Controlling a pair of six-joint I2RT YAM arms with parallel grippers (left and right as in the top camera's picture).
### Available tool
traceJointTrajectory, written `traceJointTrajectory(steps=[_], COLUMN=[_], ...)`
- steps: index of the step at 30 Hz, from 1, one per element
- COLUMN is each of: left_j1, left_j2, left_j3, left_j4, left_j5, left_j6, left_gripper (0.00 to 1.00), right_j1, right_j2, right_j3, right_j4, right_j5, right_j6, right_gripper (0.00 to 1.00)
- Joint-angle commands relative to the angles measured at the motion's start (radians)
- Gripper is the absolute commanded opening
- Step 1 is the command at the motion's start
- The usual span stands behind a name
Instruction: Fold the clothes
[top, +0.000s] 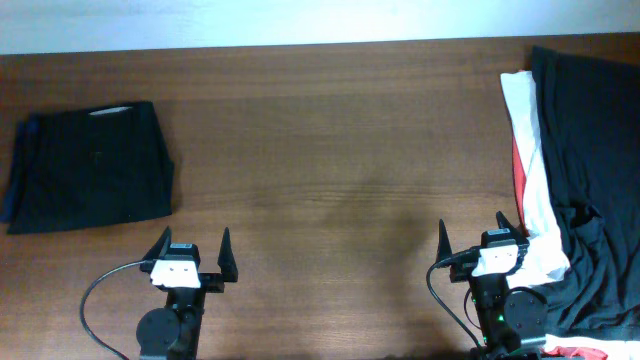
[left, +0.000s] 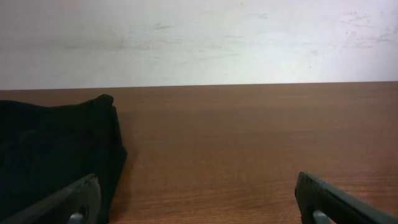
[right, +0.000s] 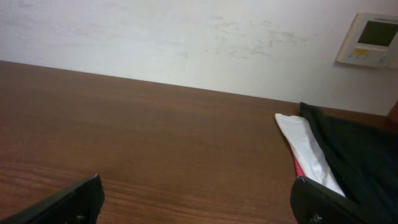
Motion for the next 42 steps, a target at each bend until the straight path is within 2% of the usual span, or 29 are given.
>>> traceJointTrajectory(steps=[1,42], left_j1=[-0.006,-0.006], left_j2=[-0.006,0.001], left_j3=[-0.006,-0.005], left_j4=[-0.001,-0.002], left_j5=[0.015,0.030], left_j6=[0.019,0.019], left_gripper=[0.99,0.99], right_j1=[-0.006,-0.006], right_j2=[-0.008,-0.008], right_j3=[-0.005,-0.005], right_j4=[-0.007,-0.007], right_j5=[-0.002,-0.002], right_j6=[-0.006,0.024], right_gripper=[0.99,0.99])
